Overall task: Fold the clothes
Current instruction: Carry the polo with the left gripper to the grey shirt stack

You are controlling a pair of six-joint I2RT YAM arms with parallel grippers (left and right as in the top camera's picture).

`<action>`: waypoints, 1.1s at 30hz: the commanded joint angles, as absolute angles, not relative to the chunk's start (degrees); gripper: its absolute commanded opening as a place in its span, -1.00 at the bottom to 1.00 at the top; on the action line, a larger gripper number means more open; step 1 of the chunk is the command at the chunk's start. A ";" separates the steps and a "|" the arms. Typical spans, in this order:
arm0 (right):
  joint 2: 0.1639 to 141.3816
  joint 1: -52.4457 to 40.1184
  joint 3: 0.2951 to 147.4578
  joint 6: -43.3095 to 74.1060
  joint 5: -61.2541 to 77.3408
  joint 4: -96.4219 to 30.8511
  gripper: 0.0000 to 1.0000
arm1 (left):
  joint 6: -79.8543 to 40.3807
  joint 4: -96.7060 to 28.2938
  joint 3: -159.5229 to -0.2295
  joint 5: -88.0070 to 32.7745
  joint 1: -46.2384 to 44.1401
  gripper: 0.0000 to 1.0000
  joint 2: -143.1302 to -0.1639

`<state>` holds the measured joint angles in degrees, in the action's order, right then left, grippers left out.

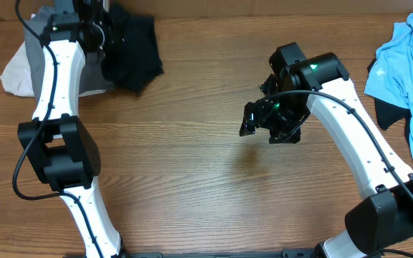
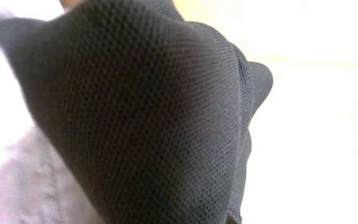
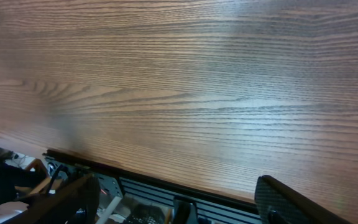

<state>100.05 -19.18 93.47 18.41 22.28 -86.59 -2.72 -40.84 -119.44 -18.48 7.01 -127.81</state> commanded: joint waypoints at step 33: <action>98.26 -18.98 94.96 20.21 22.57 -89.30 0.68 | 1.32 -42.13 -127.98 -8.82 21.52 -0.84 -136.68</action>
